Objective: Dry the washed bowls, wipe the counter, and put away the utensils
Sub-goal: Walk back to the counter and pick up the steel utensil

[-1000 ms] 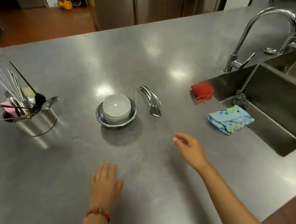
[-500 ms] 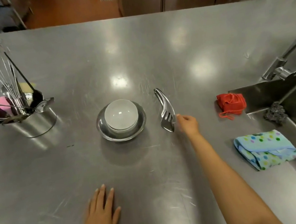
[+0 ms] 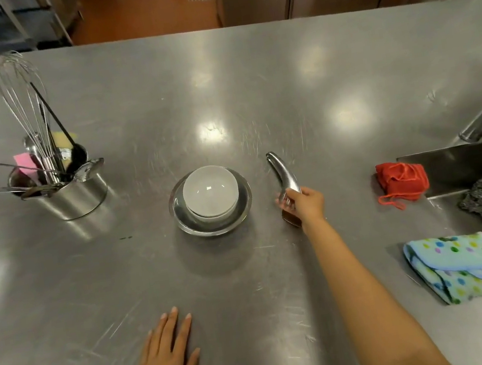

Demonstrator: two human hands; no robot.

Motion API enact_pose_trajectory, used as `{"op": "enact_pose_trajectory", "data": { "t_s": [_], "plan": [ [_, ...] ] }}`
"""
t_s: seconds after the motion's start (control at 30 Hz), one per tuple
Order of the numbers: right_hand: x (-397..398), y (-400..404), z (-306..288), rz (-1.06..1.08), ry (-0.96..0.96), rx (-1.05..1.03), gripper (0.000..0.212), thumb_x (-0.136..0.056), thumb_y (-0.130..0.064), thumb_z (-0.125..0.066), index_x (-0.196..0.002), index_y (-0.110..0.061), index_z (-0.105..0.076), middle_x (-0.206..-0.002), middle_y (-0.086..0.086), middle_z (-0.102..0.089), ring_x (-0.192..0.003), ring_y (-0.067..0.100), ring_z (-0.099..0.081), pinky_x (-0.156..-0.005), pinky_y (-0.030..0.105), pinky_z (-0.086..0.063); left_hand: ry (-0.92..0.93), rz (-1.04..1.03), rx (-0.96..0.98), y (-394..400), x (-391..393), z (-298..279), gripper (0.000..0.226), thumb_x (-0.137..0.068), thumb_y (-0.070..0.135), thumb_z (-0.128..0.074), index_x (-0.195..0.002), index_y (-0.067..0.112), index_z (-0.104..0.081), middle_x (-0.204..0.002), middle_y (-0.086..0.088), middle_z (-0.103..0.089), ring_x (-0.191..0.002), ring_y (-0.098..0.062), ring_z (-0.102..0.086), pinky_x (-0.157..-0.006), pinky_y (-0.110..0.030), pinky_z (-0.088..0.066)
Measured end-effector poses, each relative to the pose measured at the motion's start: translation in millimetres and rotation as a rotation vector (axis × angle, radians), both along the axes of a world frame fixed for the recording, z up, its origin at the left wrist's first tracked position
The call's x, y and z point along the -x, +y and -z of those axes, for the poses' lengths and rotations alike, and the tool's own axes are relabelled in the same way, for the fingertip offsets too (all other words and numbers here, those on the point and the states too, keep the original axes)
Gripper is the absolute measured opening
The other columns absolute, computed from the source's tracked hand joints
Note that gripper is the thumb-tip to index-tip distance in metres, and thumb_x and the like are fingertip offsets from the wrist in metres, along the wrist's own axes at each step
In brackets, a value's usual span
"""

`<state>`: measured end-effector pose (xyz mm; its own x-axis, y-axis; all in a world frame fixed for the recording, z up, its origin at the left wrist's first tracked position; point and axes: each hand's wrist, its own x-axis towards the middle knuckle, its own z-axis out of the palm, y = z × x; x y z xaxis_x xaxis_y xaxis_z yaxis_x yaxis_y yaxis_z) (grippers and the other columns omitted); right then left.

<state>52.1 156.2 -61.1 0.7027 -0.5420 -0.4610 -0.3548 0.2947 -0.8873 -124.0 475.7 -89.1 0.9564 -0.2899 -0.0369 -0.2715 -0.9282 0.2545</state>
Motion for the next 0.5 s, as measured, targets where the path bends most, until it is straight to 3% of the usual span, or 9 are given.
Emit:
{"op": "enact_pose_trajectory", "data": {
  "t_s": [0.07, 0.1, 0.17, 0.23, 0.33, 0.43, 0.5],
  "plan": [
    [13.5, -4.1, -2.7, -0.027, -0.032, -0.004, 0.021, -0.084, 0.000, -0.058, -0.064, -0.005, -0.057, -0.067, 0.016, -0.058, -0.067, 0.030, -0.064, -0.081, 0.045, -0.055, 0.026, -0.002, -0.006, -0.2, 1.3, -1.6, 0.056, -0.093, 0.054, -0.003, -0.145, 0.036, 0.003, -0.118, -0.016, -0.064, -0.141, -0.007, -0.008, -0.111, -0.018, 0.007],
    [22.3, -6.8, -4.7, -0.045, -0.047, 0.001, 0.020, -0.085, -0.001, -0.058, -0.065, -0.004, -0.057, -0.064, 0.015, -0.057, -0.066, 0.029, -0.064, -0.080, 0.044, -0.056, 0.043, 0.000, -0.014, -0.6, 1.3, -3.5, 0.055, -0.093, 0.054, -0.003, -0.145, 0.035, -0.004, -0.119, -0.016, -0.064, -0.141, -0.008, -0.009, -0.112, -0.018, 0.007],
    [43.3, -10.7, -13.7, -0.077, -0.082, 0.019, 0.016, -0.086, -0.004, -0.058, -0.069, -0.004, -0.059, -0.065, 0.014, -0.061, -0.065, 0.024, -0.067, -0.071, 0.034, -0.059, 0.079, 0.016, -0.052, -1.7, 1.5, -6.6, 0.060, -0.093, 0.052, -0.003, -0.136, 0.027, -0.037, -0.117, -0.017, -0.065, -0.132, -0.016, -0.026, -0.112, -0.019, 0.009],
    [63.0, -13.1, -26.3, -0.084, -0.129, 0.005, 0.011, -0.086, -0.005, -0.058, -0.077, -0.004, -0.064, -0.073, 0.016, -0.067, -0.065, 0.021, -0.071, -0.057, 0.024, -0.056, 0.040, 0.028, -0.086, -3.0, 3.0, -8.0, 0.069, -0.094, 0.051, -0.003, -0.119, 0.013, -0.055, -0.115, -0.018, -0.066, -0.116, -0.023, -0.037, -0.112, -0.019, 0.008],
    [86.7, -10.7, -49.0, -0.131, -0.172, 0.027, 0.010, -0.086, -0.008, -0.059, -0.080, -0.003, -0.066, -0.076, 0.018, -0.066, -0.070, 0.026, -0.071, -0.063, 0.028, -0.057, 0.026, 0.038, -0.163, -4.7, 7.0, -12.2, 0.078, -0.094, 0.050, -0.002, -0.111, 0.008, -0.066, -0.114, -0.017, -0.067, -0.115, -0.031, -0.049, -0.111, -0.019, 0.007],
    [106.1, 4.1, -70.8, -0.225, -0.189, 0.040, 0.011, -0.086, -0.010, -0.060, -0.085, -0.008, -0.070, -0.076, 0.012, -0.072, -0.072, 0.026, -0.071, -0.071, 0.033, -0.058, 0.045, 0.021, -0.216, -6.1, 7.6, -19.5, 0.082, -0.094, 0.049, 0.000, -0.106, 0.008, -0.070, -0.111, -0.015, -0.068, -0.099, -0.034, -0.066, -0.110, -0.018, 0.006],
    [116.3, 24.3, -83.8, -0.311, -0.201, 0.021, 0.013, -0.086, -0.007, -0.060, -0.081, -0.008, -0.071, -0.071, 0.012, -0.072, -0.067, 0.024, -0.069, -0.069, 0.034, -0.057, 0.046, 0.033, -0.220, -2.5, 9.9, -24.2, 0.083, -0.094, 0.048, 0.002, -0.104, 0.009, -0.071, -0.110, -0.014, -0.069, -0.095, -0.033, -0.068, -0.110, -0.020, -0.008]
  ]
}}
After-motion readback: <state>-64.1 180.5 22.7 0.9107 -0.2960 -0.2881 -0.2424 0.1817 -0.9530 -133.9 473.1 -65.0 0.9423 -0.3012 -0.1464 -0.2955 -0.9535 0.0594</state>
